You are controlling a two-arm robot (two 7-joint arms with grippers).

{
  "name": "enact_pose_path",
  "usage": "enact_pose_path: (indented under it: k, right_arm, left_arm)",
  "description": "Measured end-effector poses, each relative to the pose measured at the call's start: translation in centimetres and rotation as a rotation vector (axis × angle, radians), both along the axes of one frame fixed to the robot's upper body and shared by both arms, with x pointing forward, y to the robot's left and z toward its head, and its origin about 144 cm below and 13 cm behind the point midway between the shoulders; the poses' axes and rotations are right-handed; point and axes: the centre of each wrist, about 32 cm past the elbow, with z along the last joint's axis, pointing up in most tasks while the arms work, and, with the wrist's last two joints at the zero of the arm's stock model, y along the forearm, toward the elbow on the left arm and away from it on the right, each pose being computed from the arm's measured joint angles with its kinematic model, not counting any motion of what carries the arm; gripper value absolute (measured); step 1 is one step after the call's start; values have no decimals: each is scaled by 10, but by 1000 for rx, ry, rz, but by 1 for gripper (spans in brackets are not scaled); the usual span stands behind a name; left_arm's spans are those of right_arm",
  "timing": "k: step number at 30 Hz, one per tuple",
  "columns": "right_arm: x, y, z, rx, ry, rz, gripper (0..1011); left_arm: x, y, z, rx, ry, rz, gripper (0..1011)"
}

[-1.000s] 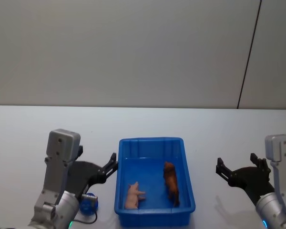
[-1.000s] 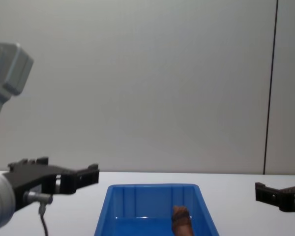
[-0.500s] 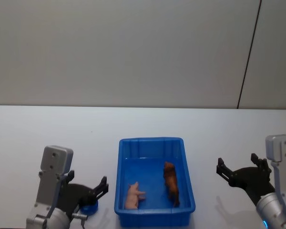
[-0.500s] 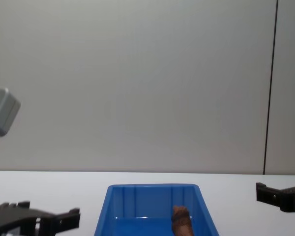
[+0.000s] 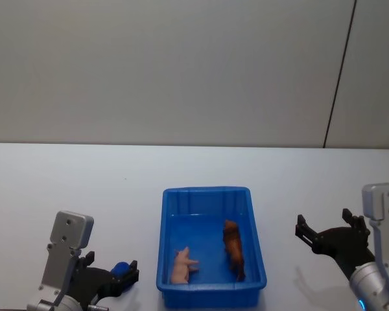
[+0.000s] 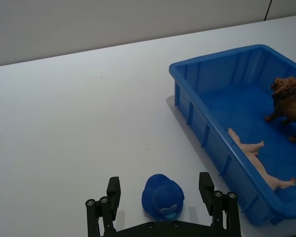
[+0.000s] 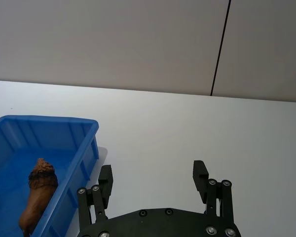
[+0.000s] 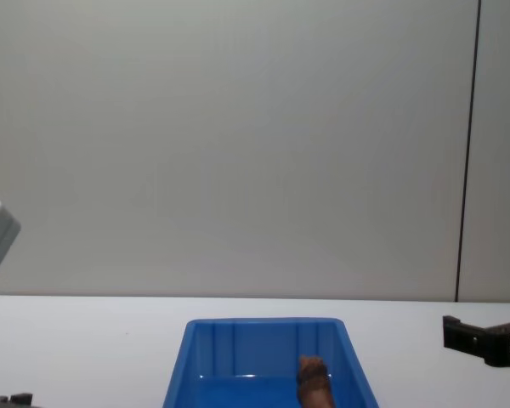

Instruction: Pick up the two dolls from the table and place them into the box.

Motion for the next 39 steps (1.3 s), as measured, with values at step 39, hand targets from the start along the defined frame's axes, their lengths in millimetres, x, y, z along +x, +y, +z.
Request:
enact_pose_path:
  k: [39]
  right_arm:
    - [0,0,0,0,0,0,1001]
  left_arm:
    - [18,12,-20,-37,79,-52,599]
